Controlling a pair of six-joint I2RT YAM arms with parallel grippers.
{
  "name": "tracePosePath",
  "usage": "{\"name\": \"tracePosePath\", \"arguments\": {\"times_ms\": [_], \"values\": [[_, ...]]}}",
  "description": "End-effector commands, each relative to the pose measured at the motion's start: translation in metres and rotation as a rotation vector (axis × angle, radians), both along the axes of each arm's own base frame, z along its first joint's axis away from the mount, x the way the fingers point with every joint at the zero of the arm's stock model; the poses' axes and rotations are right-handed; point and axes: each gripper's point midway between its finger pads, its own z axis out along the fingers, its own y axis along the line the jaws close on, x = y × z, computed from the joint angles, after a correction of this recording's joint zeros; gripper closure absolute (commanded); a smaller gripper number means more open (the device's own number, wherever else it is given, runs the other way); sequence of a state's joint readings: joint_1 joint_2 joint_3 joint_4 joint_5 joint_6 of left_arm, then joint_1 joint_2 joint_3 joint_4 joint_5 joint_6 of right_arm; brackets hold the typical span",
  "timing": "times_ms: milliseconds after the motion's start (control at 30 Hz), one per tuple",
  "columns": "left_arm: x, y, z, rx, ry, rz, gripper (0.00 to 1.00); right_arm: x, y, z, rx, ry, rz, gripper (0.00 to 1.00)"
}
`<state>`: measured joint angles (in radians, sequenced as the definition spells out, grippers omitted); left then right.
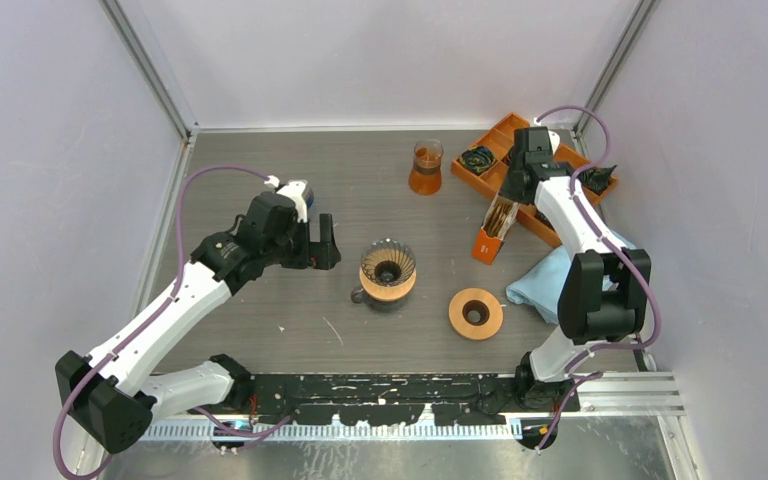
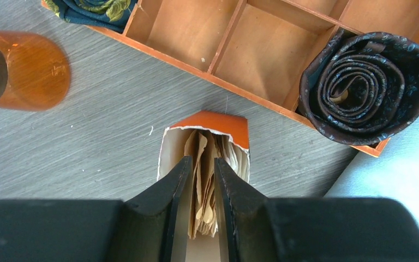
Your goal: Place the coffee filter in the dripper
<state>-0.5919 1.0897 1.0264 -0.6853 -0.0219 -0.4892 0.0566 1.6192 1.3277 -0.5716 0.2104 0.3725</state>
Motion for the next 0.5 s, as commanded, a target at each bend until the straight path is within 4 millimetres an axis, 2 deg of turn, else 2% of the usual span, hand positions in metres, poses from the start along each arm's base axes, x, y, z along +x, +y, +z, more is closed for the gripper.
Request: {"name": "tracePosePath", "arguments": {"times_ms": [0, 300, 467], "values": [[0.006, -0.004, 0.021, -0.027, -0.071, -0.013, 0.02, 0.024, -0.007, 0.025, -0.005, -0.106, -0.062, 0.73], [0.005, -0.002, 0.021, -0.023, -0.074, -0.014, 0.02, 0.03, -0.004, 0.016, 0.012, -0.099, -0.068, 0.76], [0.003, -0.001, 0.02, -0.02, -0.074, -0.013, 0.02, 0.025, -0.005, 0.008, 0.013, -0.074, -0.083, 0.77]]}}
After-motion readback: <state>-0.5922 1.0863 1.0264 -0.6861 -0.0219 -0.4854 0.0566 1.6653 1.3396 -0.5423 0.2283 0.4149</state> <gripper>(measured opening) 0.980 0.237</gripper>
